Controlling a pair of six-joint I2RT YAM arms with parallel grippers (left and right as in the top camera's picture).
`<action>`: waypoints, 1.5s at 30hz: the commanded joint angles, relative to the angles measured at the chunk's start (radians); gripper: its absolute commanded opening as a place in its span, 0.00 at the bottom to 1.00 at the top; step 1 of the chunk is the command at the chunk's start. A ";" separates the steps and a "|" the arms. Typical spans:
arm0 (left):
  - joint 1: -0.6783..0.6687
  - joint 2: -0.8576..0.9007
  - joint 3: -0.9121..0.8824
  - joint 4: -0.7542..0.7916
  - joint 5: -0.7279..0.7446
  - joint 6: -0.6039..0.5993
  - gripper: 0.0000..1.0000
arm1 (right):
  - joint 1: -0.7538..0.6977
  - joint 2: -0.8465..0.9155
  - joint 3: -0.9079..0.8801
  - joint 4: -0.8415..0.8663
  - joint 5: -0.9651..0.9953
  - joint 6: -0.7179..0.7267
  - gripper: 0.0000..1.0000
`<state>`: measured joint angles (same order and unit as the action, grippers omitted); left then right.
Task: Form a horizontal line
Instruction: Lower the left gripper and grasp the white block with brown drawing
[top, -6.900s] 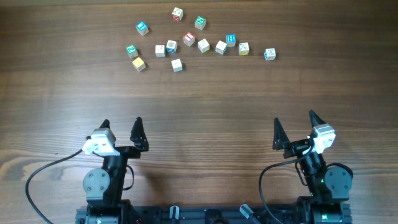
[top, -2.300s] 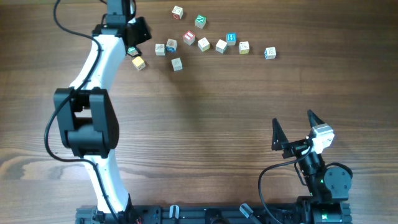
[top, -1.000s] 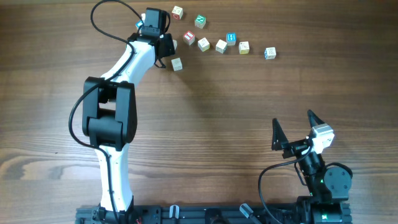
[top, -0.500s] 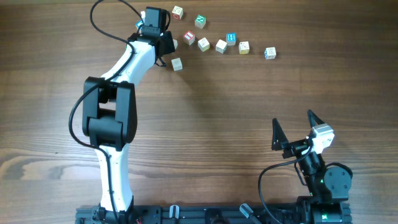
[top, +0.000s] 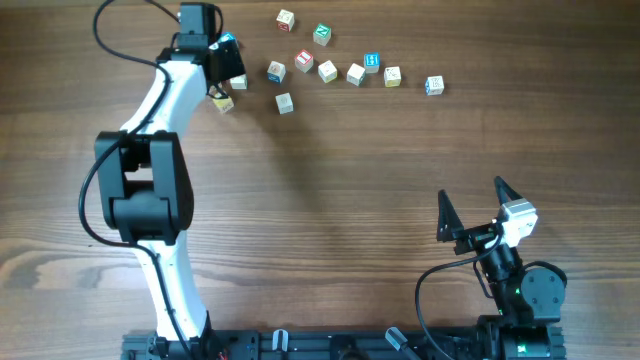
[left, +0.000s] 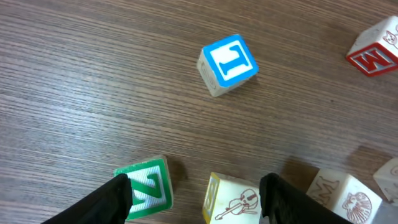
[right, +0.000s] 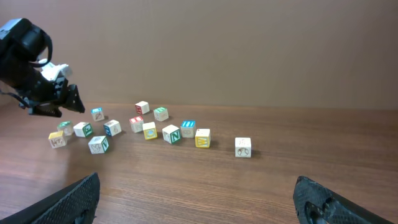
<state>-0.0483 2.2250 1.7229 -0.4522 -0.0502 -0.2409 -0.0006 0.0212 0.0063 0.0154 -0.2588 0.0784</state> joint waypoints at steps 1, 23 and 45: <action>0.000 -0.003 -0.008 0.000 0.083 0.083 0.68 | 0.005 -0.007 -0.001 0.006 -0.009 0.003 1.00; -0.013 0.043 -0.009 -0.014 0.087 0.107 0.61 | 0.005 -0.007 -0.001 0.006 -0.009 0.003 1.00; -0.041 0.048 -0.037 0.011 0.083 0.107 0.63 | 0.005 -0.007 -0.001 0.006 -0.009 0.003 1.00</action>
<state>-0.0914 2.2539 1.6981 -0.4522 0.0254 -0.1497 -0.0006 0.0212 0.0063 0.0154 -0.2588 0.0784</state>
